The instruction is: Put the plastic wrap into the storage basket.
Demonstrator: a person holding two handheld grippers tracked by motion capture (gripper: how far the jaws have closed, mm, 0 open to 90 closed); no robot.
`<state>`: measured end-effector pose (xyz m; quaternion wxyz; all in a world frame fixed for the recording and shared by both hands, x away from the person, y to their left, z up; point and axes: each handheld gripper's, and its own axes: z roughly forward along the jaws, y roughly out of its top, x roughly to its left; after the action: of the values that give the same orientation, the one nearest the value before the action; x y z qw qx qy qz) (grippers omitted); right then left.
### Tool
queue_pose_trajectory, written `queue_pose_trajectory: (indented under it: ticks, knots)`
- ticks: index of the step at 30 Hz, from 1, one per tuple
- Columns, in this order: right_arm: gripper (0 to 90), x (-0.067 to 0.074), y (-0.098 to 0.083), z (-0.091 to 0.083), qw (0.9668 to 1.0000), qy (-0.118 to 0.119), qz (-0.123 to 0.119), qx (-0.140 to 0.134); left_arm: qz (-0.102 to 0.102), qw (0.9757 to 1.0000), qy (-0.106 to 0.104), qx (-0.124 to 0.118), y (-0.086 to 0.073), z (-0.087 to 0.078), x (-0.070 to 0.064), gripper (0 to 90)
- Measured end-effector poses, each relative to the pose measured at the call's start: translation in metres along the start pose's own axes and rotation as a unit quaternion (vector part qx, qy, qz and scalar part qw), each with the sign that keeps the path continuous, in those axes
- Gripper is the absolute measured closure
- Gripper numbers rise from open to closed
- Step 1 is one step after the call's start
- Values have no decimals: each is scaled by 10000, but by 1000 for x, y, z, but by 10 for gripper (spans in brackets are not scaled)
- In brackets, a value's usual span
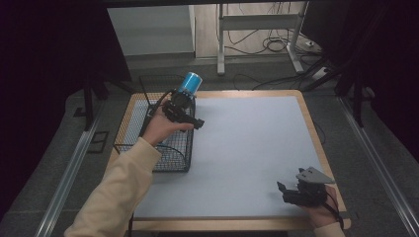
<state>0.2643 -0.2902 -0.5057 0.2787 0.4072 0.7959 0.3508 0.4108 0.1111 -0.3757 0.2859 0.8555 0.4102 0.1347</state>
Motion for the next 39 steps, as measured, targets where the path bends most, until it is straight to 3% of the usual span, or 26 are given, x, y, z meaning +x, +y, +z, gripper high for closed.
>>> queue_pose_trajectory:
  ticks: [8,14,24,27,35,39]
  knots:
    - [119,3,2,-2,10000,-44,-43,-40,208,9991,-268,-251,-17,-11,-33,147]
    - [119,5,3,-4,9999,-52,-79,-56,404,9971,-492,-414,-35,-16,-60,150]
    - [119,6,3,-5,9999,-80,-93,-54,678,9920,-1002,-366,-67,-3,-99,153]
    - [119,6,3,-5,9999,-78,-102,-48,779,9912,-1030,-289,-76,3,-105,153]
    - [119,7,3,-4,9999,-91,-113,-48,682,9910,-1122,-269,-90,13,-108,156]
    - [119,7,4,-5,9998,-81,-151,-90,725,9908,-1117,-248,-91,13,-109,156]
